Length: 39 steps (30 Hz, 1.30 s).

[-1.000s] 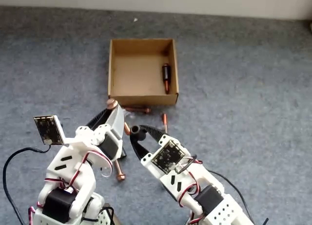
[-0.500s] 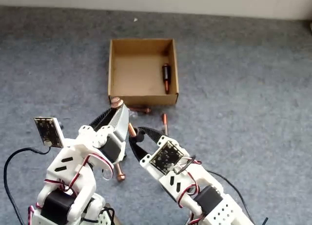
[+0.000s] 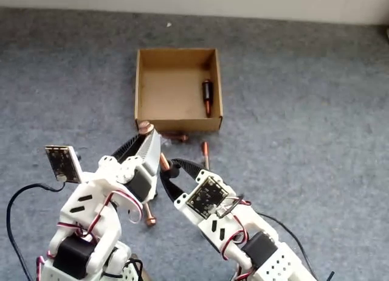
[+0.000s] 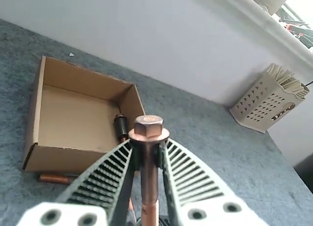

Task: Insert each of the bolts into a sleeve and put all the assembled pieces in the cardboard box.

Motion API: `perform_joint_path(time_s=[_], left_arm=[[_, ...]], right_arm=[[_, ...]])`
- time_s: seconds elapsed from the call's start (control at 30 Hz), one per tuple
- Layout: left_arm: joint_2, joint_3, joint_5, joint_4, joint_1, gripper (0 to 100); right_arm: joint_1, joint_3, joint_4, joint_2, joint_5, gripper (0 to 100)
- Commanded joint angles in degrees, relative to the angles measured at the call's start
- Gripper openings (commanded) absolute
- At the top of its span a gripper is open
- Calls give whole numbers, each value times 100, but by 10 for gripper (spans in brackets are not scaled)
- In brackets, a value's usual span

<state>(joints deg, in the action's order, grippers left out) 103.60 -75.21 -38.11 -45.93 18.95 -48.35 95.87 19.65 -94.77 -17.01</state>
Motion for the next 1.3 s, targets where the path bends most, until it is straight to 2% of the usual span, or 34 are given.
perform_joint_path(time_s=[0.0,0.17,0.3,0.47,0.57,0.67,0.8,1.03,1.27], left_arm=[[48,-400,229,703,40,6],[48,-840,360,1442,40,6],[48,-840,360,1486,40,5],[48,-488,360,651,154,5],[48,-57,369,-167,409,5],[48,57,378,-624,708,5],[48,31,659,-712,752,5],[48,-163,721,-791,787,5],[48,-303,1899,-791,787,28]], right_arm=[[-22,514,22,-75,-44,5],[-22,523,31,-75,-44,5],[13,532,31,-75,-44,5],[84,541,31,-75,-44,5],[251,532,31,-75,-44,5],[321,532,31,-75,-35,5],[330,541,31,-75,-35,5],[330,514,312,-75,-35,5],[593,497,338,-75,-35,5]])
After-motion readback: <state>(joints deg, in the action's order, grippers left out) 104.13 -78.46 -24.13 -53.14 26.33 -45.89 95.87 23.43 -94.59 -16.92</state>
